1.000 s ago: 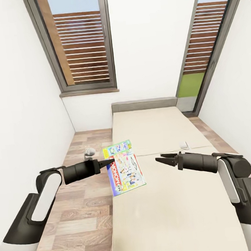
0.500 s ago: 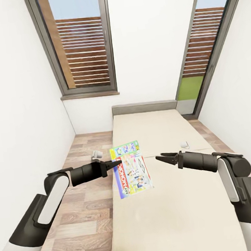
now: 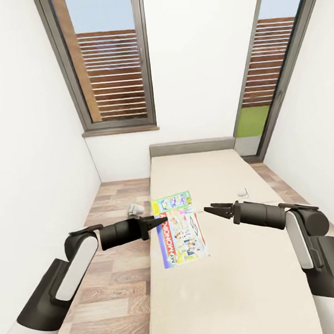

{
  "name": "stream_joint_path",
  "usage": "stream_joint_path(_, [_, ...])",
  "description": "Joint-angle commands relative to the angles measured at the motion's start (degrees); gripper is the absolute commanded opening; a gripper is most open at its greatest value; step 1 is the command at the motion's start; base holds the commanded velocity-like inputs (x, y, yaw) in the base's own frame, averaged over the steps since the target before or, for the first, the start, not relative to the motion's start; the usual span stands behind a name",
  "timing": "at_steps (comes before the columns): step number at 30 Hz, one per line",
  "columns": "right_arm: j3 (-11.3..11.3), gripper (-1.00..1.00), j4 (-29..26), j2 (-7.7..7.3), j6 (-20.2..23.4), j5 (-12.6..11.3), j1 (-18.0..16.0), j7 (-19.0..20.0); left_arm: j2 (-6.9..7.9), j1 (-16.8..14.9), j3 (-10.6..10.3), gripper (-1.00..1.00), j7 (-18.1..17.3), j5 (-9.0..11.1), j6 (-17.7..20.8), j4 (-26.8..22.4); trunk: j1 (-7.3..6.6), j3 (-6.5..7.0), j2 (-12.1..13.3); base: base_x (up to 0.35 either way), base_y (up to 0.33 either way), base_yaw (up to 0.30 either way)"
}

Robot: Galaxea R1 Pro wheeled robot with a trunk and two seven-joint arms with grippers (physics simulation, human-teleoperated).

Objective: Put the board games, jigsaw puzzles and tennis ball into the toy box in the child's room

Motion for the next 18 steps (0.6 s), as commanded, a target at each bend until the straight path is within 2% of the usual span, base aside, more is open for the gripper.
stream_joint_path(1, [-0.04,1.00,0.00,0.00,0.19,0.14,-0.06,0.26,0.03,-0.07,-0.03,-1.00,0.05,0.17,0.26,-0.02,0.04,-0.02,-0.11,0.000,0.000,0.000])
stream_joint_path(4, [0.10,1.00,0.01,0.15,0.19,0.18,-0.03,0.26,-0.08,-0.06,-0.85,-1.00,-0.28,-0.85,-0.62,-0.06,0.04,0.26,-0.11,0.000,0.000,0.000])
stream_joint_path(8, [0.27,1.00,0.01,0.29,0.19,0.19,0.07,0.26,-0.13,-0.06,-1.29,-1.00,-0.47,-1.24,-1.30,-0.07,0.04,0.63,-0.11,0.000,0.000,0.000])
stream_joint_path(18, [0.55,1.00,0.85,1.97,0.19,0.29,0.51,0.26,-0.11,-0.06,-1.96,-1.00,-0.89,-1.98,-2.59,-0.08,0.04,1.47,-0.11,0.000,0.000,0.000])
